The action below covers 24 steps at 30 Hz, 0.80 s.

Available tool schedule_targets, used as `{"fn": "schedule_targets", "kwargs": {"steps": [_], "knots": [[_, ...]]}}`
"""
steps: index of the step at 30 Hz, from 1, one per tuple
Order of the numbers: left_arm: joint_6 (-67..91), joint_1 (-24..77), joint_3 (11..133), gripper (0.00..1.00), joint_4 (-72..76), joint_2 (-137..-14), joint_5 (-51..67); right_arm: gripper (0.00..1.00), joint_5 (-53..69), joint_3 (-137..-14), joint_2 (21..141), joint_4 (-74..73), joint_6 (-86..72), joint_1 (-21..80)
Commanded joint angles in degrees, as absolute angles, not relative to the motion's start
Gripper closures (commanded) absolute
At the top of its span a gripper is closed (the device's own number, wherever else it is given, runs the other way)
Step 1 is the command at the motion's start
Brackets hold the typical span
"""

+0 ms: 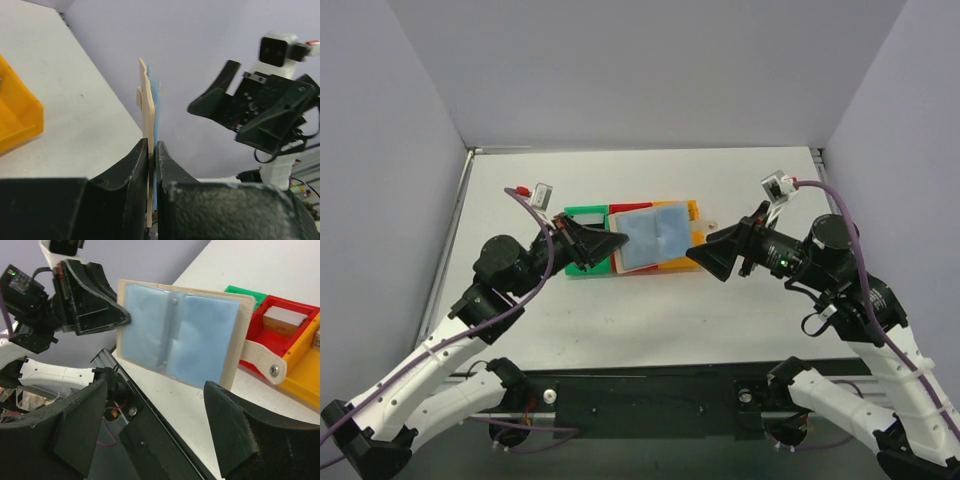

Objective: Take the credit cards out of the card holder
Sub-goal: Remove the credit card from the card holder.

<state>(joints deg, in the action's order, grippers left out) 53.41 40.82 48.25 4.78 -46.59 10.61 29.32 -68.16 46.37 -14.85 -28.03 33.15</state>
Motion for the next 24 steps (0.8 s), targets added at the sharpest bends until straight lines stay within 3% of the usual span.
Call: {"fn": "schedule_targets", "kwargs": {"steps": [1, 24], "knots": [[56.0, 40.6, 50.2, 1.00, 16.1, -47.4, 19.7, 0.26, 27.5, -66.8, 46.8, -15.3, -27.6, 33.5], [59.9, 40.5, 47.4, 1.00, 24.5, -46.5, 27.3, 0.22, 25.0, -64.8, 46.7, -14.6, -28.7, 32.5]]}}
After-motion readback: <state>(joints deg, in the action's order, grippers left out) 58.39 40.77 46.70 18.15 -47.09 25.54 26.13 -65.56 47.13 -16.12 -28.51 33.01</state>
